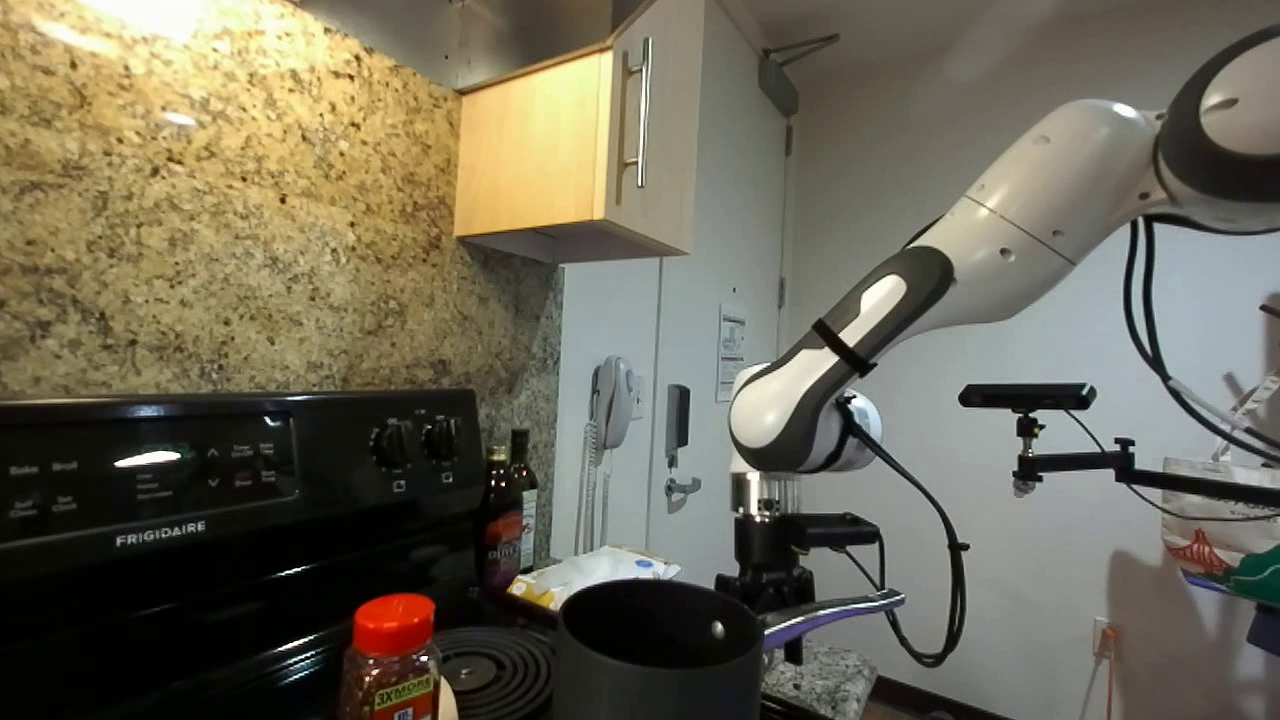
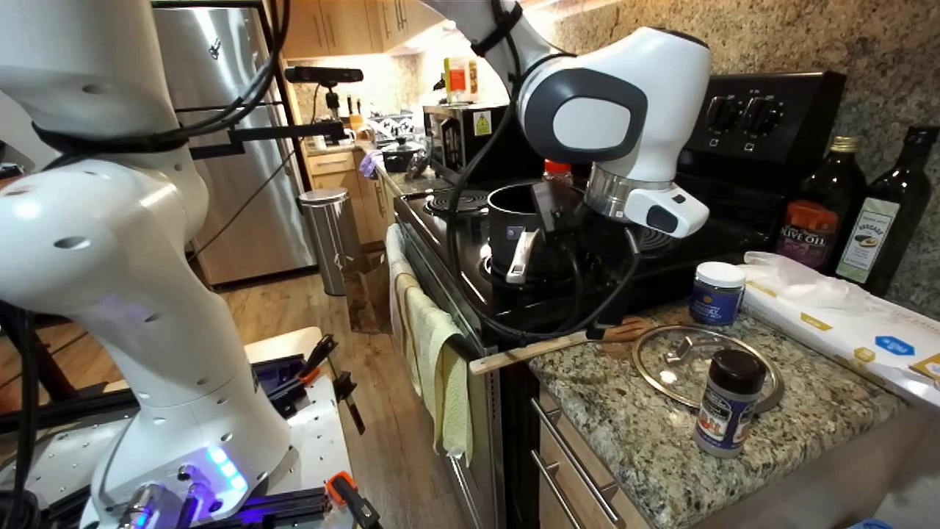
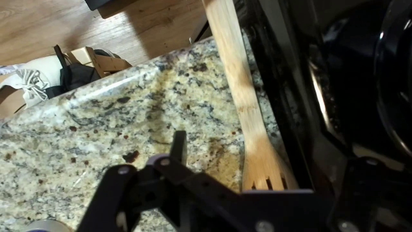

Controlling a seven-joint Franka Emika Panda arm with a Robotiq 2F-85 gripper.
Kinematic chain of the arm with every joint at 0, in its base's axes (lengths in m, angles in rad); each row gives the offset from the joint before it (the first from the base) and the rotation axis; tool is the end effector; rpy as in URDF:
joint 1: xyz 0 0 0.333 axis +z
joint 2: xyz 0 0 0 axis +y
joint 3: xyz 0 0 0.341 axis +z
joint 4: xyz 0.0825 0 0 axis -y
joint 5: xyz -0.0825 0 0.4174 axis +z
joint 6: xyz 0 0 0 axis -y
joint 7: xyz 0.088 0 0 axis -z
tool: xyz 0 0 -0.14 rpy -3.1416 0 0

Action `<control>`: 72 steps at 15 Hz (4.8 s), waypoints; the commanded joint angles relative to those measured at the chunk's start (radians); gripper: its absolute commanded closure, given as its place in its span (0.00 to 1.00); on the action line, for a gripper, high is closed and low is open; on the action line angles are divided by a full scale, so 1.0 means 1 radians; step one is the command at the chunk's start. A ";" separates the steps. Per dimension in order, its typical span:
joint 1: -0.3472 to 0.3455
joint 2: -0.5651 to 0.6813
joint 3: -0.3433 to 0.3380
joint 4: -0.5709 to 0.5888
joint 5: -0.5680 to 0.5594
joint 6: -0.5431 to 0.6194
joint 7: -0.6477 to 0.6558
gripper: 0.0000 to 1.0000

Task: Uncover the pot and put the wooden spoon in it

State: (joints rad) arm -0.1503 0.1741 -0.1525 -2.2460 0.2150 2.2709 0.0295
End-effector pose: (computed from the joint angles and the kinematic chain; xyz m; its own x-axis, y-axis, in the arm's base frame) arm 0.5233 -0.1533 0.2457 0.8789 -0.4508 -0.1562 -0.4691 -0.8762 -0.1109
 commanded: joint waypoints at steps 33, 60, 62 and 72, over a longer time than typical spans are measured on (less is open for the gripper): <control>-0.004 0.058 0.028 -0.050 -0.022 0.126 -0.023 0.85; -0.034 0.005 -0.044 -0.066 -0.165 0.090 -0.005 0.04; -0.027 0.007 -0.041 -0.070 -0.221 0.089 -0.008 0.00; -0.008 -0.007 -0.010 -0.128 -0.309 0.109 -0.137 0.00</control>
State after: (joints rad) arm -0.1531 0.2035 -0.1675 -2.3302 -0.0689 2.3630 -0.0545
